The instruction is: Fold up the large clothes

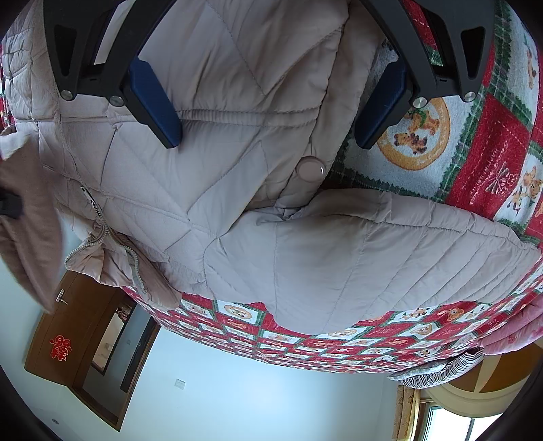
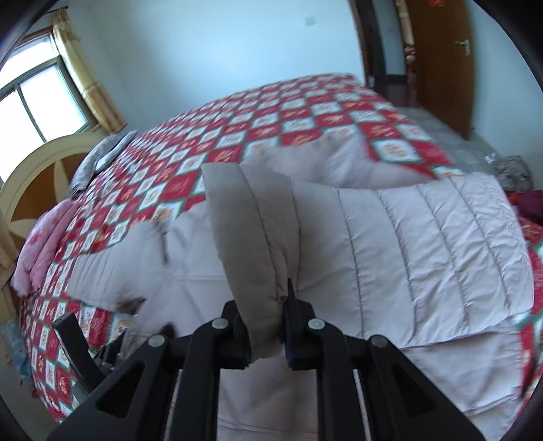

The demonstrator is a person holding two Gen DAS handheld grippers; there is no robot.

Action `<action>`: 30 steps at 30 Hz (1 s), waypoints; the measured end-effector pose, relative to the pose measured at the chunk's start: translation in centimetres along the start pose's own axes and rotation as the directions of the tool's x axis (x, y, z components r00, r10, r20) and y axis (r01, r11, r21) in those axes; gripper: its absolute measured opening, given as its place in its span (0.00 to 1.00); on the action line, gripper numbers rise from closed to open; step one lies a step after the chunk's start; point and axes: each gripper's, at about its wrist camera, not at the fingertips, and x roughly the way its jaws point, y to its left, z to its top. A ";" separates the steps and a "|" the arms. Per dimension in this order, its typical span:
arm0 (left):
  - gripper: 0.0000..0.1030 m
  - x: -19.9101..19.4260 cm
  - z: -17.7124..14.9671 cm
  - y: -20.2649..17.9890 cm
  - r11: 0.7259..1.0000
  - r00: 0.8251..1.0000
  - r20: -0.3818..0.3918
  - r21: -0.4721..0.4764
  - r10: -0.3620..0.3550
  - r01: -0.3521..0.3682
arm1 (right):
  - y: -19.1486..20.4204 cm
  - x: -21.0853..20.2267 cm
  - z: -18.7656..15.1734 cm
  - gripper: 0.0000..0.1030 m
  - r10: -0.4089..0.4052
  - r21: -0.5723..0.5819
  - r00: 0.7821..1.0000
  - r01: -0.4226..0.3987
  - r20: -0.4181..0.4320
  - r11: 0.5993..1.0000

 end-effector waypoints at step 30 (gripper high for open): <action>0.99 0.2 0.0 -0.3 1.000 1.000 0.002 0.001 -0.004 0.004 | 0.8 0.5 1.2 0.51 0.281 -0.023 0.958 -0.280 0.055 0.960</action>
